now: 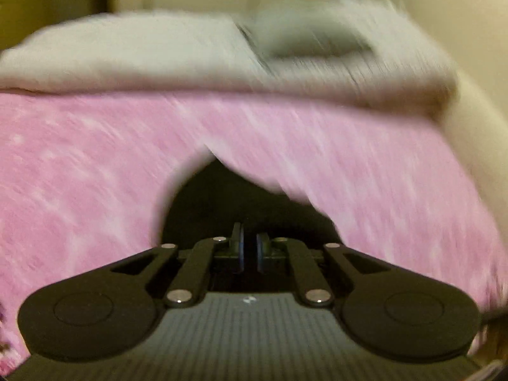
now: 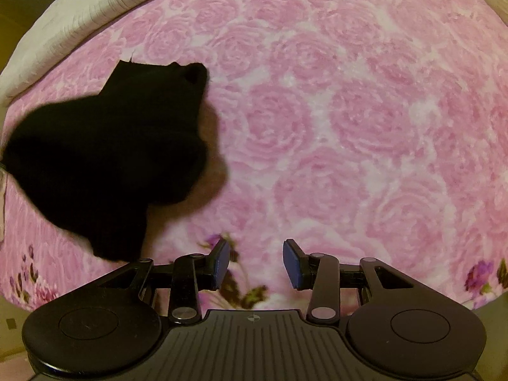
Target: Fold clothes
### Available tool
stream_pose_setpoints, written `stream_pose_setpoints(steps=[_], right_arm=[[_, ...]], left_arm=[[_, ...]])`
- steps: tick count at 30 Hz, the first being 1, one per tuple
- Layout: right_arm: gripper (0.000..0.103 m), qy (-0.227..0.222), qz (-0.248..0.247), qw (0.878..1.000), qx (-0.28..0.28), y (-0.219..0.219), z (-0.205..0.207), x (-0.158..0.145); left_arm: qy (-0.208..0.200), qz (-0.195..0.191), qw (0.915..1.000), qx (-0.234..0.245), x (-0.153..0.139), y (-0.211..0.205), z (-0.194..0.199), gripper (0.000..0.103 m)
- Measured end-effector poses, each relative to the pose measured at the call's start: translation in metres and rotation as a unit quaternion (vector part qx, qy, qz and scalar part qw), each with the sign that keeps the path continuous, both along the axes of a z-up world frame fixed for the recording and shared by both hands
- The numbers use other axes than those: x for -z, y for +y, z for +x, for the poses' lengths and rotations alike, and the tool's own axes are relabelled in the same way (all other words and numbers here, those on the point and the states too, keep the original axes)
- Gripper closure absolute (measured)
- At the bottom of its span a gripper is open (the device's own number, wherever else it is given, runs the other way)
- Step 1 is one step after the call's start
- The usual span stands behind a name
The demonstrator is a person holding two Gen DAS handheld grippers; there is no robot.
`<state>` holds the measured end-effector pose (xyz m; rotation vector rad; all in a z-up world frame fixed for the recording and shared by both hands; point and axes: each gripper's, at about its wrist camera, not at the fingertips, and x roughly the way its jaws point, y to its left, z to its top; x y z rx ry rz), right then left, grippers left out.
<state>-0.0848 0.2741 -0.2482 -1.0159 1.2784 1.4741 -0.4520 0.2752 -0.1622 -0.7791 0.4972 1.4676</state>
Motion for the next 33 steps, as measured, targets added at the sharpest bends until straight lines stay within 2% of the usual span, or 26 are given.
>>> stream_pose_setpoints(steps=[2, 4, 5, 7, 8, 10, 11, 13, 16, 20, 22, 26, 29, 33], right_arm=[[0.061, 0.001, 0.000, 1.000, 0.000, 0.000, -0.021, -0.002], [0.061, 0.005, 0.005, 1.000, -0.011, -0.003, -0.046, -0.005], [0.061, 0.006, 0.007, 1.000, -0.016, -0.004, -0.058, -0.006], [0.061, 0.010, 0.008, 1.000, -0.023, -0.009, -0.084, -0.007], [0.061, 0.013, 0.006, 1.000, -0.025, -0.012, -0.096, -0.007], [0.061, 0.020, 0.004, 0.999, -0.030, -0.018, -0.120, -0.006], [0.061, 0.019, 0.001, 0.999, -0.033, -0.021, -0.131, -0.005], [0.061, 0.017, -0.006, 0.999, -0.039, -0.026, -0.148, -0.003], [0.061, 0.012, -0.009, 0.999, -0.041, -0.031, -0.170, -0.002], [0.061, 0.005, 0.000, 0.999, -0.051, -0.036, -0.192, -0.006], [0.061, 0.002, 0.003, 0.998, -0.058, -0.036, -0.200, -0.006], [0.061, -0.003, 0.004, 0.997, -0.072, -0.033, -0.209, -0.002], [0.061, -0.007, 0.006, 0.996, -0.084, -0.026, -0.210, 0.000], [0.061, -0.019, 0.016, 0.993, -0.115, -0.009, -0.208, 0.003]], left_arm=[[-0.005, 0.012, 0.9970, -0.077, -0.010, 0.007, -0.075, 0.096], [-0.011, 0.025, 0.9879, -0.153, -0.020, 0.013, -0.151, 0.096], [0.001, 0.014, 0.9836, -0.180, -0.015, 0.013, -0.182, 0.096], [0.027, -0.048, 0.9725, -0.226, 0.010, 0.009, -0.241, 0.095], [0.030, -0.076, 0.9667, -0.242, 0.022, 0.003, -0.261, 0.095], [0.029, -0.130, 0.9536, -0.270, 0.046, -0.013, -0.295, 0.087], [0.019, -0.147, 0.9524, -0.266, 0.056, -0.024, -0.302, 0.087], [-0.008, -0.177, 0.9528, -0.247, 0.077, -0.046, -0.305, 0.086], [-0.059, -0.219, 0.9504, -0.213, 0.107, -0.084, -0.290, 0.085], [-0.124, -0.251, 0.9431, -0.180, 0.129, -0.110, -0.260, 0.085], [-0.144, -0.251, 0.9420, -0.169, 0.130, -0.115, -0.245, 0.081], [-0.159, -0.256, 0.9390, -0.166, 0.127, -0.115, -0.220, 0.074], [-0.127, -0.282, 0.9337, -0.180, 0.123, -0.111, -0.199, 0.074], [-0.107, -0.273, 0.9358, -0.196, 0.106, -0.111, -0.174, 0.074]])
